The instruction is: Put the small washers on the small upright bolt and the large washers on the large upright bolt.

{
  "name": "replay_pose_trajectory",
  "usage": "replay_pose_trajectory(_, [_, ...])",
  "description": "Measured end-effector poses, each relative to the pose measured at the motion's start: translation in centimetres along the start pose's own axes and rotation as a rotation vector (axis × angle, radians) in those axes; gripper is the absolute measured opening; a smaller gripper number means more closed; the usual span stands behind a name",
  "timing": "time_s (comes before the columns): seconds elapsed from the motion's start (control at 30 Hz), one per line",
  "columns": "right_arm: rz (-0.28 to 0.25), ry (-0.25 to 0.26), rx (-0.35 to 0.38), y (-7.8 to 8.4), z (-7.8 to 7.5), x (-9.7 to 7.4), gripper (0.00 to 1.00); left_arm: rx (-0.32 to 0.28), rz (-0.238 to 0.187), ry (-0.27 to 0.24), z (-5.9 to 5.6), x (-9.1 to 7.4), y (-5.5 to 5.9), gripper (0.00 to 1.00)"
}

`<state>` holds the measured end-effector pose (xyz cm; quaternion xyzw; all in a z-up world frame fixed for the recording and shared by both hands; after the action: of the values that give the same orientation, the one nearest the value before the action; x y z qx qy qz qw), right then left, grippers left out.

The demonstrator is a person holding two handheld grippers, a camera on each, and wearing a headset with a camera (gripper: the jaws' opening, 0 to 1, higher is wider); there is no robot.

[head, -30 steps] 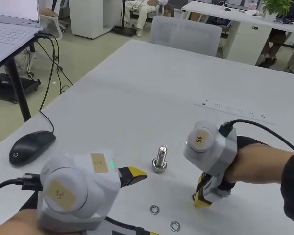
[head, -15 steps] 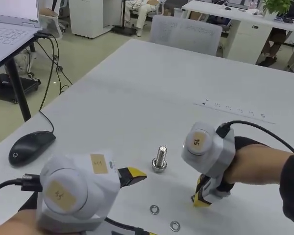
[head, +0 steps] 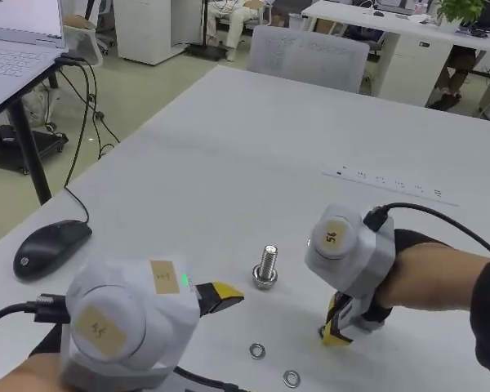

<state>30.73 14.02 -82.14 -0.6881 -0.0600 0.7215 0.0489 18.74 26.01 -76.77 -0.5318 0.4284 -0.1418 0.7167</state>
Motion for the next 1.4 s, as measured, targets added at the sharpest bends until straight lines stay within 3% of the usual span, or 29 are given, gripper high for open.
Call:
replay_pose_trajectory(0.2, [0.007, -0.002, -0.003, 0.5, 0.3, -0.4, 0.13, -0.002, -0.002, 0.001, 0.0, 0.0, 0.0, 0.7])
replay_pose_trajectory(1.0, [-0.05, 0.034, 0.051, 3.3, 1.6, -4.8, 0.13, 0.009, -0.004, 0.006, 0.0, 0.0, -0.1, 0.7])
replay_pose_trajectory(1.4, [-0.05, 0.076, 0.103, 5.5, 0.5, -7.2, 0.13, 0.01, -0.007, 0.008, 0.0, 0.1, -0.2, 0.7])
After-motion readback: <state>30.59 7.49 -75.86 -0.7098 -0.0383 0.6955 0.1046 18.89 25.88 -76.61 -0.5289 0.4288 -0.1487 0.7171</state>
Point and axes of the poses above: the centre of the closed fingertips' face, and the gripper's own axes: x roughly forward along the fingers, z roughly to its left, y roughly out of its underside, the point moved 6 cm from there along -x, roughly backward along the fingers, and after that the axes turned 4 degrees about -y, right-handed, at the moved point
